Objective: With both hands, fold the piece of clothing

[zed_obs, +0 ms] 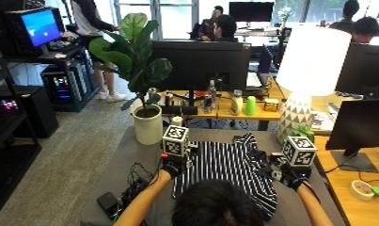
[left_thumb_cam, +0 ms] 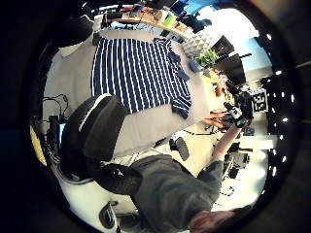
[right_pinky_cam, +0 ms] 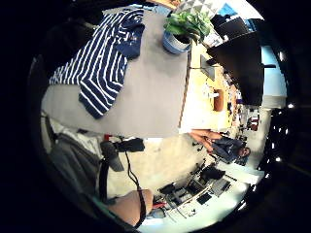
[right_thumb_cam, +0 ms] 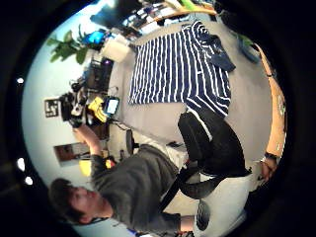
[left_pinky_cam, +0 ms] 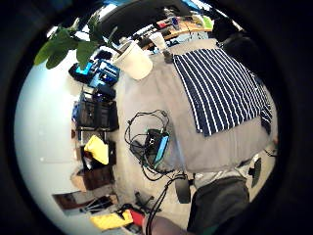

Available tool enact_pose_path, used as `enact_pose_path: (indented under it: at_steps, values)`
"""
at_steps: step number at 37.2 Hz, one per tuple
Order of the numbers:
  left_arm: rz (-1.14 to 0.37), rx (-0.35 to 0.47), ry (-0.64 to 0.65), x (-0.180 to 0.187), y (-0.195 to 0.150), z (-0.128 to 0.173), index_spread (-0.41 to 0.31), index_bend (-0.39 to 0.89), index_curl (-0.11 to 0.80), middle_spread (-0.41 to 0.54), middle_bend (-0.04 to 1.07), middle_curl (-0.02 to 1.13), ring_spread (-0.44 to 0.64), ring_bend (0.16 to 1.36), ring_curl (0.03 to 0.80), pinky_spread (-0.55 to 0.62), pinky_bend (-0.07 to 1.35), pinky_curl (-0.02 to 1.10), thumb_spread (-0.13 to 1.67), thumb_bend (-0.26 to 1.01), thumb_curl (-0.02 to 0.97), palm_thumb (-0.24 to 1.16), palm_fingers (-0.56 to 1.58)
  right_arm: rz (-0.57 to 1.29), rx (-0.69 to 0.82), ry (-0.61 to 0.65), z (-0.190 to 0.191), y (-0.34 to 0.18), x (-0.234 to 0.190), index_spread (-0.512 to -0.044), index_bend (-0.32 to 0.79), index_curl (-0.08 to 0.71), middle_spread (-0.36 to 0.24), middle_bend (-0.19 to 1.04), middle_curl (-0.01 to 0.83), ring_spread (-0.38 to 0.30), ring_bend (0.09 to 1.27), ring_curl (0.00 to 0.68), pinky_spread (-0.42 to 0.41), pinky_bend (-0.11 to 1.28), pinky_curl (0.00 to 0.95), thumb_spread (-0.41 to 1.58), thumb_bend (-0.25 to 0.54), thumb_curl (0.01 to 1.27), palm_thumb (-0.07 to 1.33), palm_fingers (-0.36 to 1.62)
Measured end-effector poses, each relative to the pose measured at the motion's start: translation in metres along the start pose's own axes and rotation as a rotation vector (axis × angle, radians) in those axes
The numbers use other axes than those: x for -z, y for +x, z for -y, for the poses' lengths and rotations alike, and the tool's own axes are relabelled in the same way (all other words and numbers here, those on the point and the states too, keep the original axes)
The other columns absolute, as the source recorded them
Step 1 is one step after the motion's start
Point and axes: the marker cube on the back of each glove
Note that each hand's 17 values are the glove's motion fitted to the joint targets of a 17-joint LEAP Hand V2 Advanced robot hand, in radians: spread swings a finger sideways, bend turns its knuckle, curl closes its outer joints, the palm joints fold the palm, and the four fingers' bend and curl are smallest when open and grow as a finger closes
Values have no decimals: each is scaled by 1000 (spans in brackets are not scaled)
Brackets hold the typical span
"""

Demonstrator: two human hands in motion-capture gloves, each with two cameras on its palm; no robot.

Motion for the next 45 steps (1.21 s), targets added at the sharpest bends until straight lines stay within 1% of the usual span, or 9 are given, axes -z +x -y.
enact_pose_path:
  at_steps: [1,7,18,22,28,30,36,40,45]
  values:
    - [0,-1,-3,0,0,0,-71,307,82,2,144,35,-16,486,106,62,262,65,429,122,31,197,607,2,0,2,2,1,-1,-164,155,42,0,229,61,36,365,68,105,413,91,412,272,74,421,546]
    - [-6,-14,-14,-10,-1,2,-112,316,174,3,136,117,-22,540,218,99,266,160,784,125,60,232,554,20,-11,14,0,7,-5,-256,145,129,0,226,137,60,410,169,167,446,191,757,289,112,494,501]
    - [-41,-6,-51,-21,-6,-9,-136,306,272,4,135,162,-23,546,267,123,255,225,1064,87,106,248,524,21,-27,-58,3,14,-20,-300,138,188,0,231,225,64,419,229,201,434,246,1030,229,156,523,490]
    - [-49,-28,-78,-41,-8,-8,-140,295,297,4,132,171,-22,549,279,126,255,242,1108,70,120,253,513,15,-28,-120,13,20,-46,-307,125,196,0,227,248,65,423,244,209,440,263,1073,205,168,533,478]
    - [-79,-73,-206,-99,-2,-10,-135,233,317,9,136,187,-22,561,296,129,272,270,1127,34,140,247,482,-4,-6,-262,21,21,-105,-330,80,184,-1,200,270,87,433,268,234,525,303,1092,165,189,552,400]
    - [-91,-82,-255,-120,1,-8,-121,136,296,21,129,189,-12,580,306,133,315,289,1091,-2,143,213,408,-14,-7,-305,24,20,-122,-344,57,170,6,181,271,104,434,272,242,574,321,1078,139,194,545,346]
    - [-74,-66,-450,-159,9,-15,-104,68,259,59,138,198,21,637,329,151,396,324,1031,-29,166,188,276,-25,-26,-398,36,21,-167,-363,75,156,16,173,279,131,430,277,257,661,350,1060,90,212,556,267]
    - [-90,-121,-432,-192,11,-8,-104,65,238,85,146,204,56,652,333,171,457,343,996,-32,182,175,206,-19,-43,-457,43,23,-194,-372,97,156,27,149,270,153,416,276,265,733,371,1049,63,226,570,204]
    - [-119,-135,-398,-198,19,-24,-106,88,222,113,159,211,108,661,332,200,513,359,956,-25,202,178,142,-1,-70,-472,52,27,-224,-385,124,166,44,116,245,177,410,276,277,815,390,1029,35,244,595,123]
